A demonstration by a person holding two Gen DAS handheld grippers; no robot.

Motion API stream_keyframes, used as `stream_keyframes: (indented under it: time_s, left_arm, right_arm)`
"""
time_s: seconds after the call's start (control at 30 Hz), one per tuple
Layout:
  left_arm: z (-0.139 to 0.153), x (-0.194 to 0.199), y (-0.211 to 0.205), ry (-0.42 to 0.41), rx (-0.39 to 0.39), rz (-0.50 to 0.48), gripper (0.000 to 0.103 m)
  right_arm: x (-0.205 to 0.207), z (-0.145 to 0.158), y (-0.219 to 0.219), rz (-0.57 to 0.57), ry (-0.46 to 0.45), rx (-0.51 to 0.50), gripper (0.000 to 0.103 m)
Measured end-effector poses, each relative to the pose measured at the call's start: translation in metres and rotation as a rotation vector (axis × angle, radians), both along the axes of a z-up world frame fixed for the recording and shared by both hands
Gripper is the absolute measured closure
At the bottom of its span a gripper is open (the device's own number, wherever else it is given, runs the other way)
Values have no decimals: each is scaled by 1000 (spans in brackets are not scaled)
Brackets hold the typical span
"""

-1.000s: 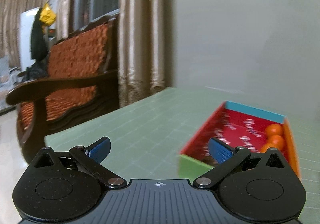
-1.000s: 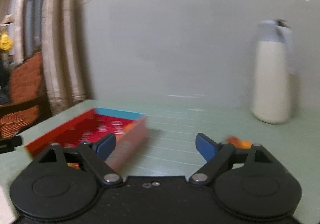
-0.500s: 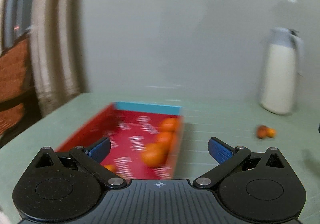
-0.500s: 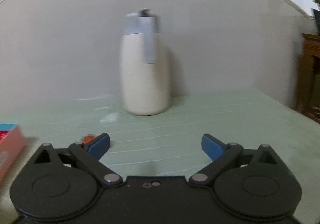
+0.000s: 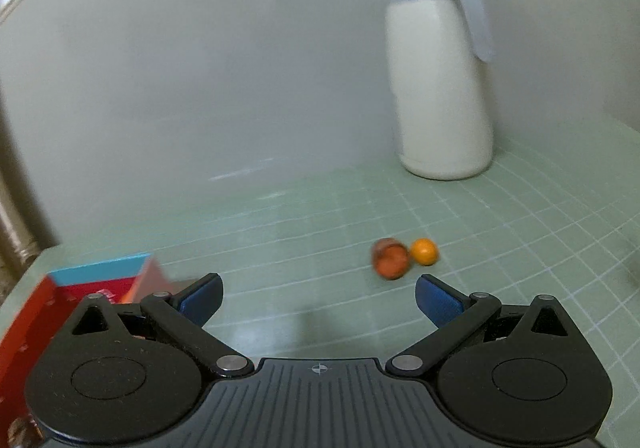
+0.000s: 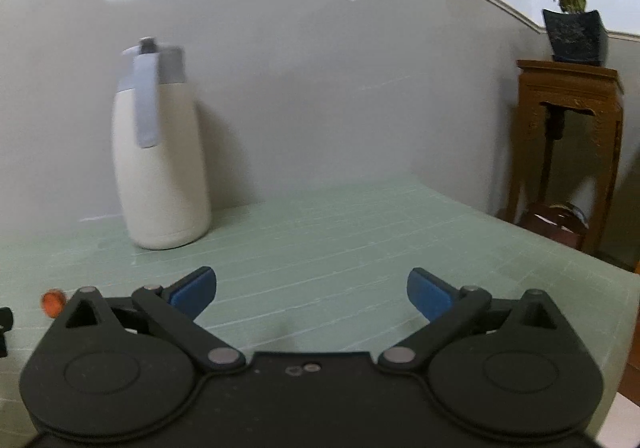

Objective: Organize fruits
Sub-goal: 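Move the left tool to the red-orange chunk and close on it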

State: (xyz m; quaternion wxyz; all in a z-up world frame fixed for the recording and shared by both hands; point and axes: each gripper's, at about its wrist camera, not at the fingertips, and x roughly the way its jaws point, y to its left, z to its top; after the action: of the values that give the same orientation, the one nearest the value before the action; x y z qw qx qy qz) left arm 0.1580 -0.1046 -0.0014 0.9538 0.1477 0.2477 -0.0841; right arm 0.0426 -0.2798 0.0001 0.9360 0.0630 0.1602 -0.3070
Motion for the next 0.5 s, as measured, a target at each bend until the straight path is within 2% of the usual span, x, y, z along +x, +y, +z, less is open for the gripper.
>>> stream_keyframes:
  time_s: [0.07, 0.3, 0.47, 0.5]
  left_arm:
    - [-2, 9, -9, 16, 4, -14, 13]
    - [-10, 33, -27, 40, -8, -32, 18]
    - [-15, 46, -28, 79, -37, -20, 38]
    - [-18, 48, -28, 83, -40, -16, 39]
  right_arm:
    - [-5, 0, -9, -8, -4, 16, 1]
    - [-12, 1, -28, -15, 4, 36, 0]
    - [-14, 3, -29, -2, 5, 42, 0]
    - [-14, 4, -29, -3, 5, 42, 0]
